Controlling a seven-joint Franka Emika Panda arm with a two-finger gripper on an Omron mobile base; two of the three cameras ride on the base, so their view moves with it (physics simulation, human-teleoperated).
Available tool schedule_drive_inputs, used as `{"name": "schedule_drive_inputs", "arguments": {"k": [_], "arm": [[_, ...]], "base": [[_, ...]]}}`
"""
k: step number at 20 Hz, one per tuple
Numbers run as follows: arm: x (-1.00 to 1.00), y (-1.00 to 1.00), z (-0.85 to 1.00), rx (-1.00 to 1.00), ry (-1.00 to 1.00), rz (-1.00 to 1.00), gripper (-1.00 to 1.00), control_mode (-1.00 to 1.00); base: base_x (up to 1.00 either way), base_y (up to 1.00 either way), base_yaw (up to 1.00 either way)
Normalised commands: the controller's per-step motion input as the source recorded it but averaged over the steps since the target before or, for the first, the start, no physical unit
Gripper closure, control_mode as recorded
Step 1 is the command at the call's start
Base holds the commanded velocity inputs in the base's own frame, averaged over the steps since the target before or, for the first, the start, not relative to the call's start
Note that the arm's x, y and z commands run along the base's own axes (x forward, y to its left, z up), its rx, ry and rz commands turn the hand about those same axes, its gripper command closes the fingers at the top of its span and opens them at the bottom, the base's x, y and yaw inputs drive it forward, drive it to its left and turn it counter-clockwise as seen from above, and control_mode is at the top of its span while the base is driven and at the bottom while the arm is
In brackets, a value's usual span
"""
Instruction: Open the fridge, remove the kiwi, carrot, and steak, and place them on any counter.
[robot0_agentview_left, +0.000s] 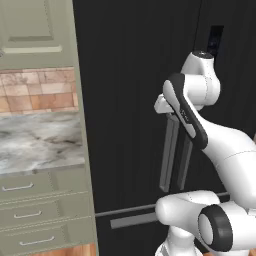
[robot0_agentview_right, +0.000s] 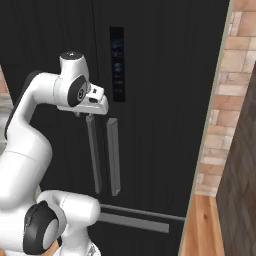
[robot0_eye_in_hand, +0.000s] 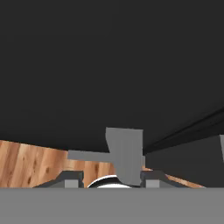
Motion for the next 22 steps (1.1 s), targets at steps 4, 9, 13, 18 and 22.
{"name": "schedule_drive_inputs", "arguments": {"k": [4,9,13,18,22], "arm": [[0.00,0.00,0.00,0.00,0.00,0.00,-1.00,1.00],[0.00,0.00,0.00,0.00,0.00,0.00,-1.00,1.00],[0.00,0.00,0.00,0.00,0.00,0.00,-1.00,1.00],[0.00,0.00,0.00,0.00,0.00,0.00,-1.00,1.00],[0.00,0.00,0.00,0.00,0.00,0.00,-1.00,1.00]], "base": [[-0.19,-0.03,0.00],[-0.49,-0.42,-0.03],[-0.61,-0.24,-0.08],[-0.68,-0.03,-0.09],[-0.57,0.00,-0.08]]}}
